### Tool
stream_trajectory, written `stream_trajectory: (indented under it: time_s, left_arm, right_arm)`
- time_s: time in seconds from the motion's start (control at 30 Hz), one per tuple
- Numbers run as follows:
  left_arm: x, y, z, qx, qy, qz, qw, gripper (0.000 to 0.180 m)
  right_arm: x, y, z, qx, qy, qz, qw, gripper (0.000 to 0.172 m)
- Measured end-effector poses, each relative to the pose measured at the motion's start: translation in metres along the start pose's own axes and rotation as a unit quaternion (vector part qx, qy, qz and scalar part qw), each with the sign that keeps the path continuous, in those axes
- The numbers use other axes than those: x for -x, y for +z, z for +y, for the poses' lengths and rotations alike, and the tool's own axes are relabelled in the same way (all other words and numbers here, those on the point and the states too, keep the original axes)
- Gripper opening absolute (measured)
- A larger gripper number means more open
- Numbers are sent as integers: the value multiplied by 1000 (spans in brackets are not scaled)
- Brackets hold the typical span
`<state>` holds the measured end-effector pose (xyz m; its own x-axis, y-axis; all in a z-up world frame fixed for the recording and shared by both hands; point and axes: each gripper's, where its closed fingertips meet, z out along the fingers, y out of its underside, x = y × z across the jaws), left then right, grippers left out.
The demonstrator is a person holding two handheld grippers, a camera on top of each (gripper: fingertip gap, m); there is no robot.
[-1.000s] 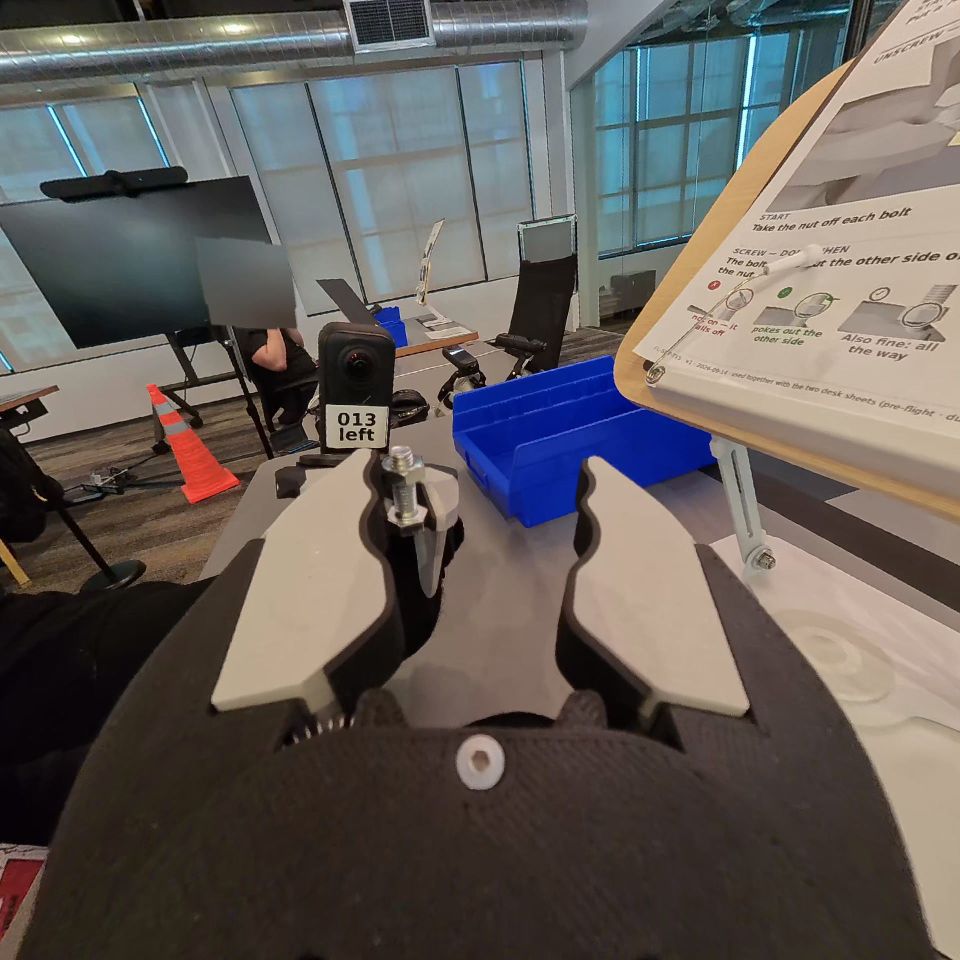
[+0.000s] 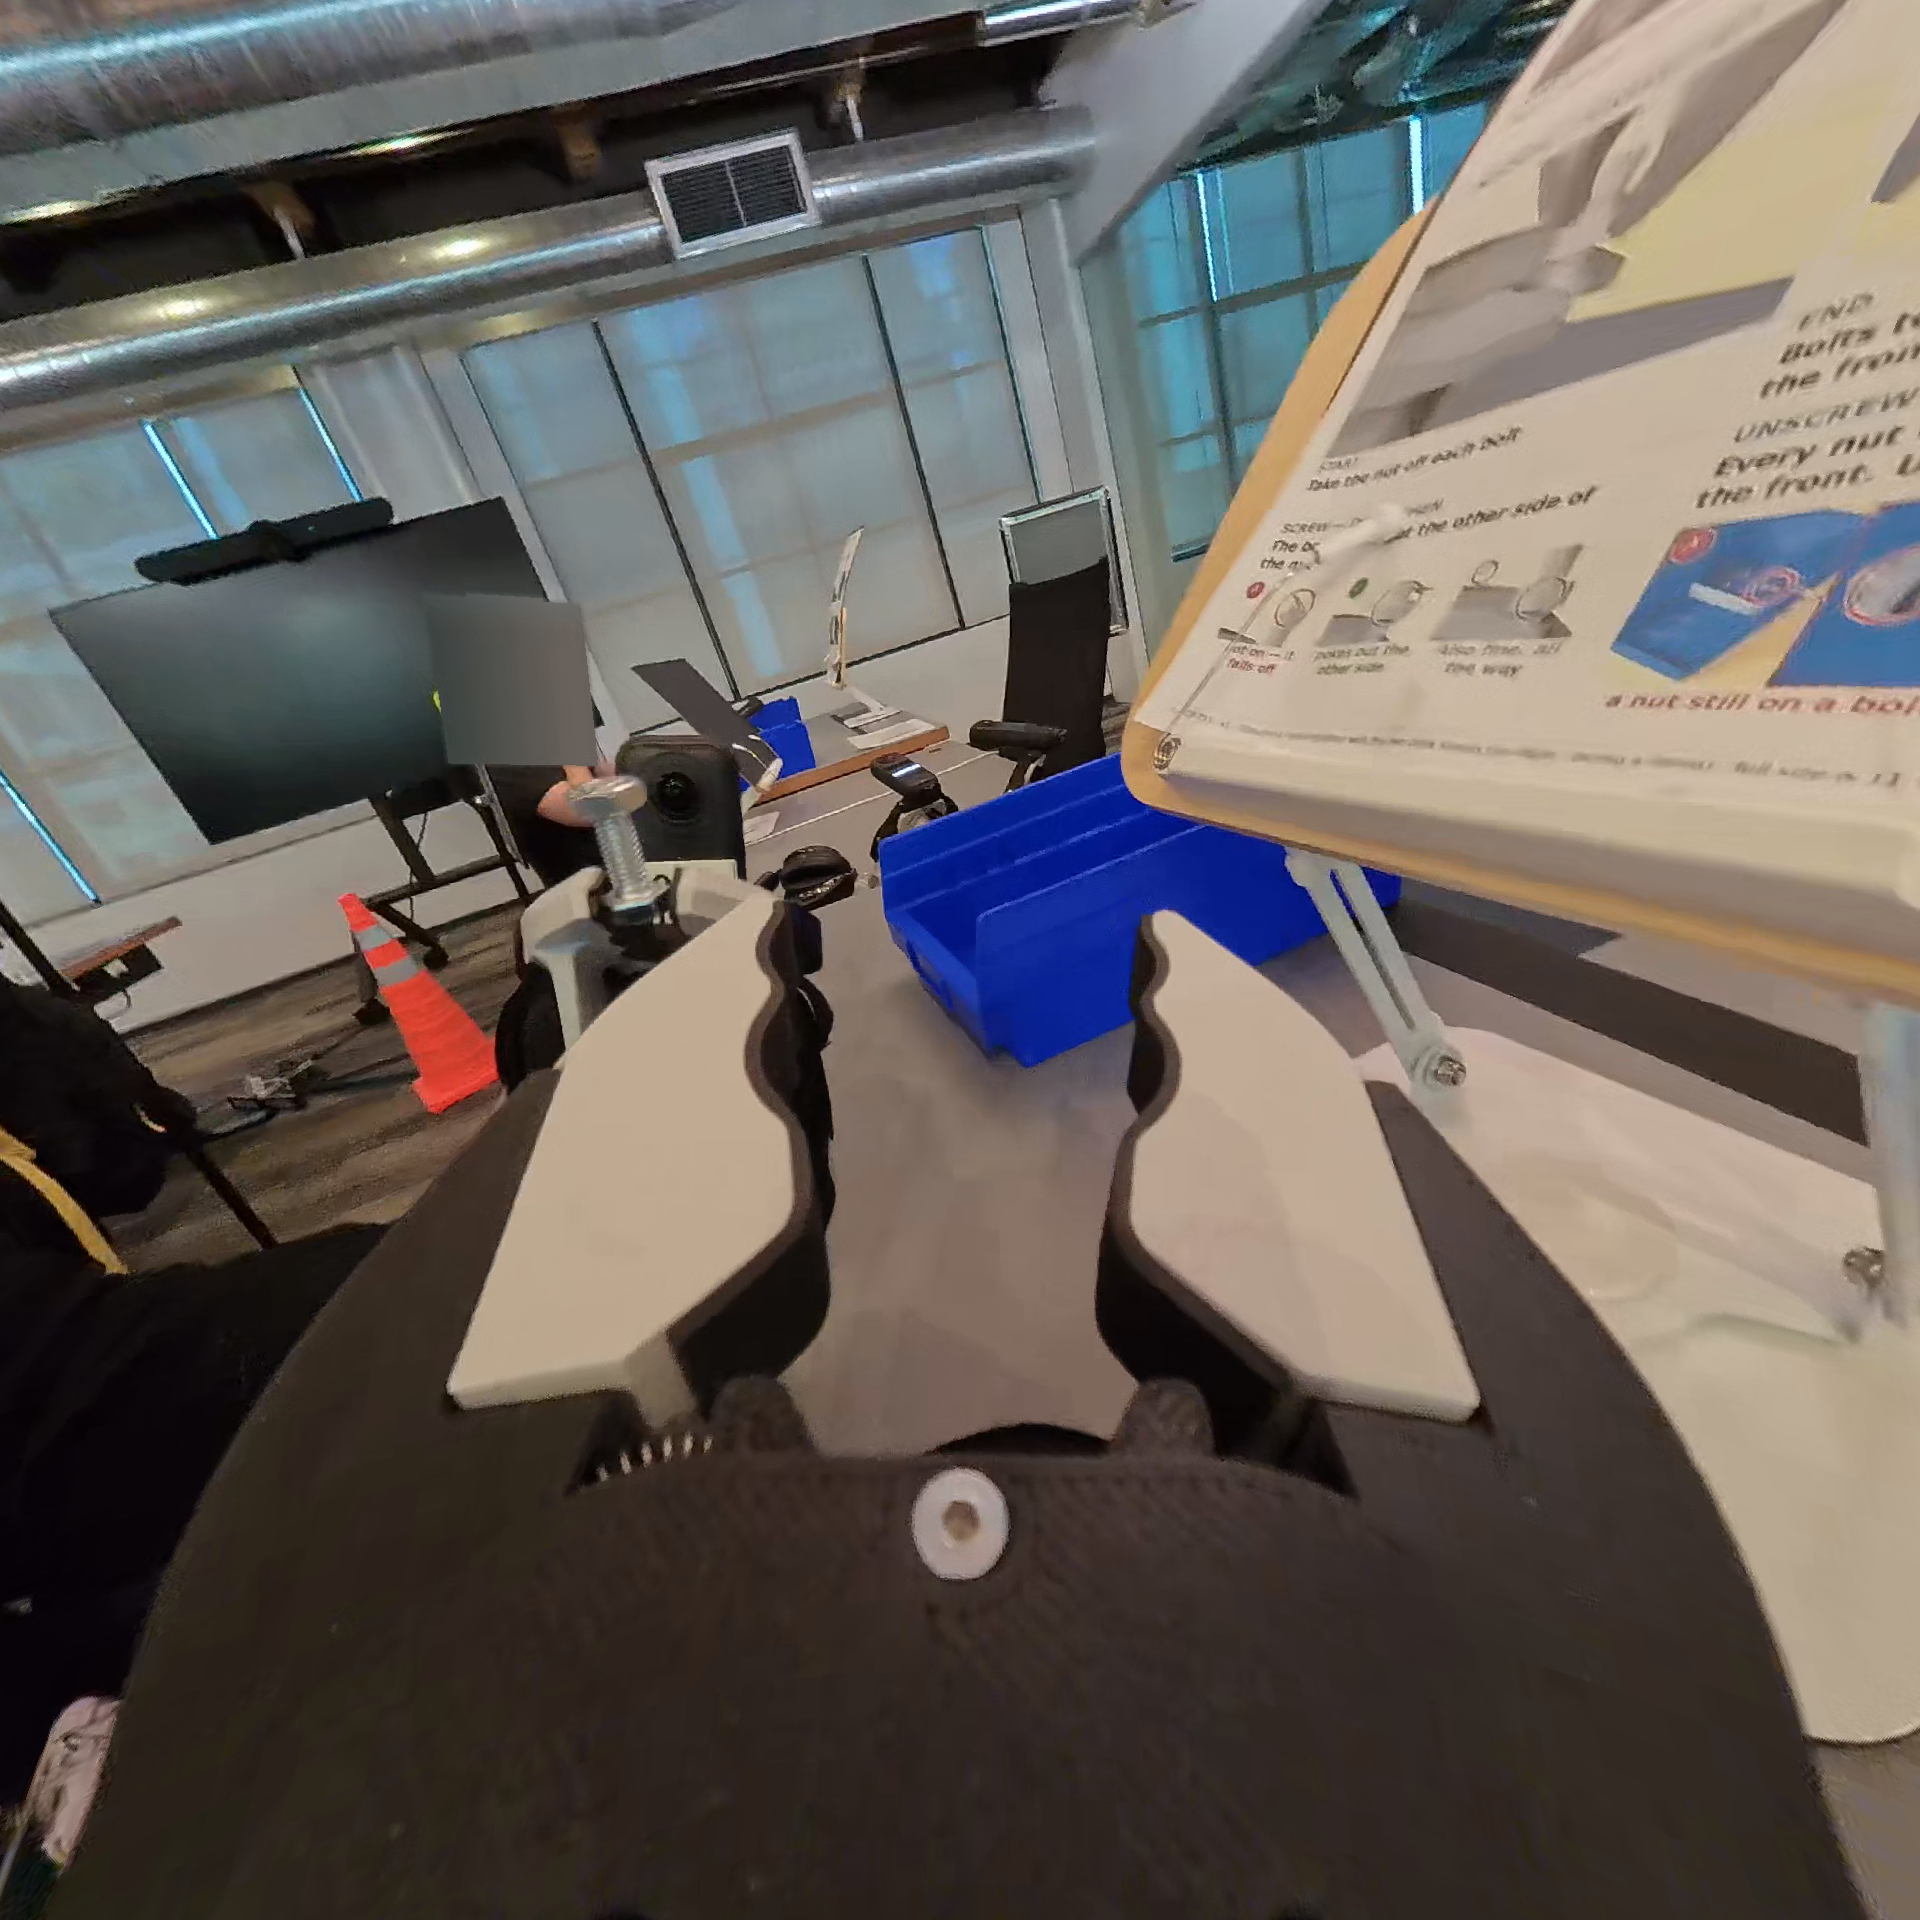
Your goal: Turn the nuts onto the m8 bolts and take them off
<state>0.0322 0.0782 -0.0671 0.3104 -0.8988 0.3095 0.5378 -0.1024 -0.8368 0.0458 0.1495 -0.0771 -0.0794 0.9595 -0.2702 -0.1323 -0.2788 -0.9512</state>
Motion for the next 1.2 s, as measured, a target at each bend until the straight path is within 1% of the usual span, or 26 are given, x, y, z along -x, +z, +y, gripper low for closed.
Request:
stream_trajectory:
  time_s: [0.07, 0.17, 0.3, 0.37, 0.47, 0.5, 0.57, 0.6, 0.7, 0.8, 0.9, 1.07, 1.1, 1.17, 1.2]
  left_arm:
    - [0, 1, 0, -2, -2, 3, 1000, 16]
    - [-1, 3, 4, 7, 0, 2, 1000, 16]
    - [-2, 5, 6, 13, 2, 3, 1000, 16]
    - [-4, 5, 5, 11, 2, 7, 1000, 16]
    - [-4, 3, 3, 8, 1, 7, 1000, 16]
    - [-6, 2, 1, 3, 1, 12, 1000, 16]
    - [-6, 2, 0, 2, 3, 12, 1000, 16]
    - [-6, 2, 0, 4, 3, 11, 1000, 16]
    - [-6, 3, 1, 5, 2, 12, 1000, 15]
    - [-6, 4, 2, 8, 1, 11, 1000, 15]
    - [-7, 5, 3, 11, 3, 11, 1000, 15]
    - [-7, 4, 4, 11, 2, 14, 1000, 15]
    - [-10, 4, 1, 4, 1, 20, 1000, 15]
    - [-10, 4, 0, 5, 5, 18, 1000, 16]
    - [-10, 4, 1, 6, 4, 19, 1000, 16]
  right_arm:
    - [15, 2, -3, 0, -16, -21, 1000, 65]
    - [41, 16, -7, 2, -31, -62, 998, 70]
    - [56, 34, -10, 5, -39, -86, 996, 71]
    - [53, 38, -8, 13, -40, -82, 996, 71]
    - [45, 31, -9, 5, -29, -73, 997, 73]
    - [41, 26, -10, 2, -27, -65, 998, 66]
    - [24, 17, -7, 8, -18, -31, 999, 62]
    - [18, 14, -5, 11, -10, -24, 1000, 64]
    - [30, 11, -10, 0, -15, -54, 998, 66]
    - [49, 21, -13, 5, -32, -77, 996, 67]
    - [55, 31, -13, 9, -32, -89, 995, 68]
    - [49, 28, -12, 8, -27, -83, 996, 70]
    - [44, 25, -11, 8, -27, -72, 997, 64]
    - [27, 17, -10, 9, -9, -45, 999, 64]
    - [25, 14, -10, 5, 2, -48, 999, 64]
